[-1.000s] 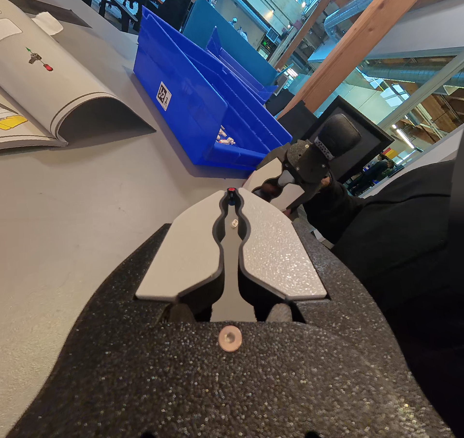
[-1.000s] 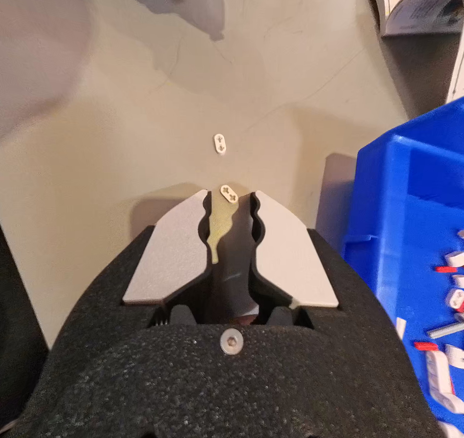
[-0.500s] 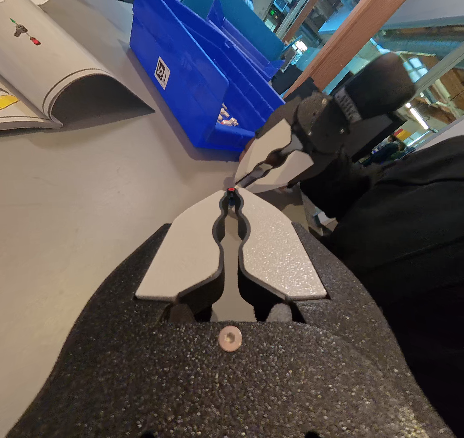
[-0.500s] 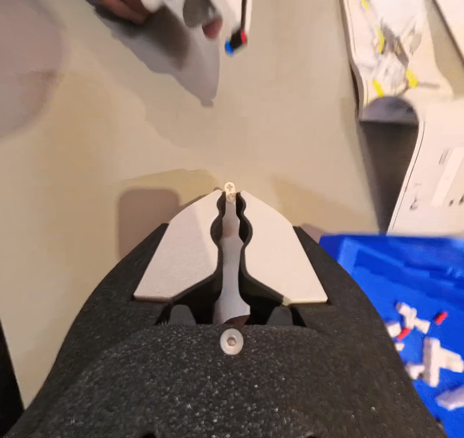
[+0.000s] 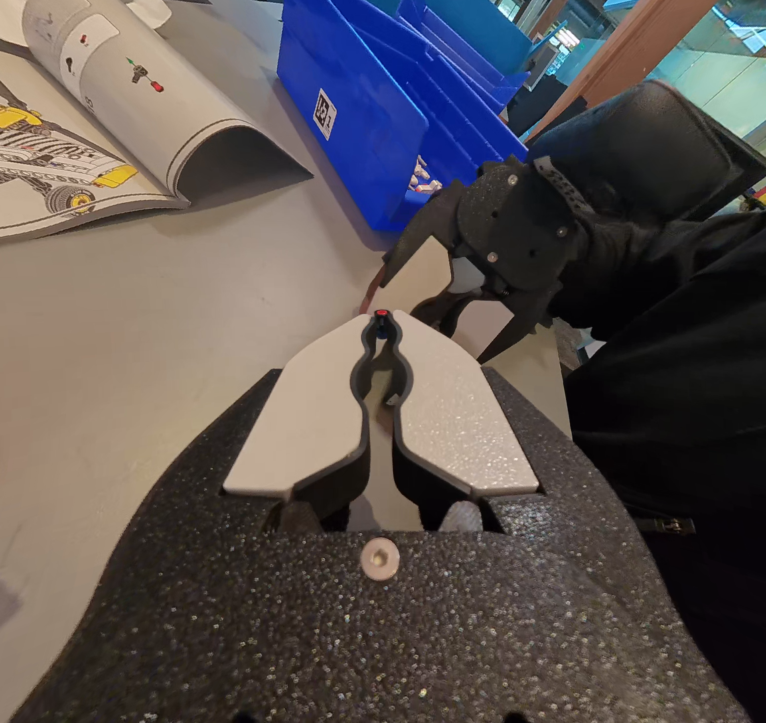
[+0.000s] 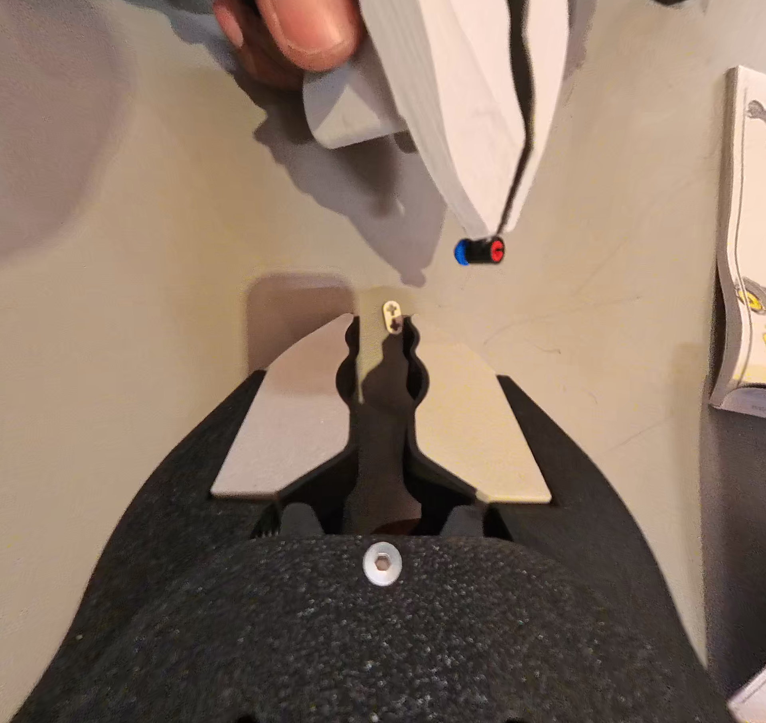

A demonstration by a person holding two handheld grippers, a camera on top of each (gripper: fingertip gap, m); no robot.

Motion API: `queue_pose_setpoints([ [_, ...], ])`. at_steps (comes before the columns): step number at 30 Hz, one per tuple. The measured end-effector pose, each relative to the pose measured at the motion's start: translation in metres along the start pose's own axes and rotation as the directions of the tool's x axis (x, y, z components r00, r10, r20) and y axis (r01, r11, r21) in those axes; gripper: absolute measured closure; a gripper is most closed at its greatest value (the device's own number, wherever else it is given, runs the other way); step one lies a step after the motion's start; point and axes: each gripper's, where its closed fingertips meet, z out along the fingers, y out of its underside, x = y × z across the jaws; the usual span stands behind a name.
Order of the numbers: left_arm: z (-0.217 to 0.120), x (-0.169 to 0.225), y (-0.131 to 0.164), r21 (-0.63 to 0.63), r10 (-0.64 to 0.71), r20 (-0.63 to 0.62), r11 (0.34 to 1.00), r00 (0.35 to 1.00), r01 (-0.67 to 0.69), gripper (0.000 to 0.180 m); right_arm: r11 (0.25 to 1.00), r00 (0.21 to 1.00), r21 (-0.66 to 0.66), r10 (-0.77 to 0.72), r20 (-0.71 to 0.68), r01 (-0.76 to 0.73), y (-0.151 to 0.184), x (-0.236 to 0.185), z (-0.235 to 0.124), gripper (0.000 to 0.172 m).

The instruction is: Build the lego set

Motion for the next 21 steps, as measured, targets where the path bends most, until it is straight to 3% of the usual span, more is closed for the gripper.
queue_pose_setpoints([
  [8,0.005,0.003,0.001,0.012,-0.024,-0.026,1.0,0.999,0.024,0.176,0.988,0.994,0.154,0.047,-0.102,-0.031,-0.009,0.015,-0.018,0.146],
  [14,0.01,-0.006,0.021,-0.135,0.05,0.058,0.99,0.997,-0.041,0.176,0.996,0.993,0.093,0.006,-0.118,0.005,0.002,0.015,-0.013,0.146],
  [21,0.014,0.002,0.027,-0.175,0.118,0.033,0.978,0.993,-0.11,0.176,0.977,0.995,0.208,0.053,-0.081,-0.035,-0.014,0.014,-0.021,0.149],
])
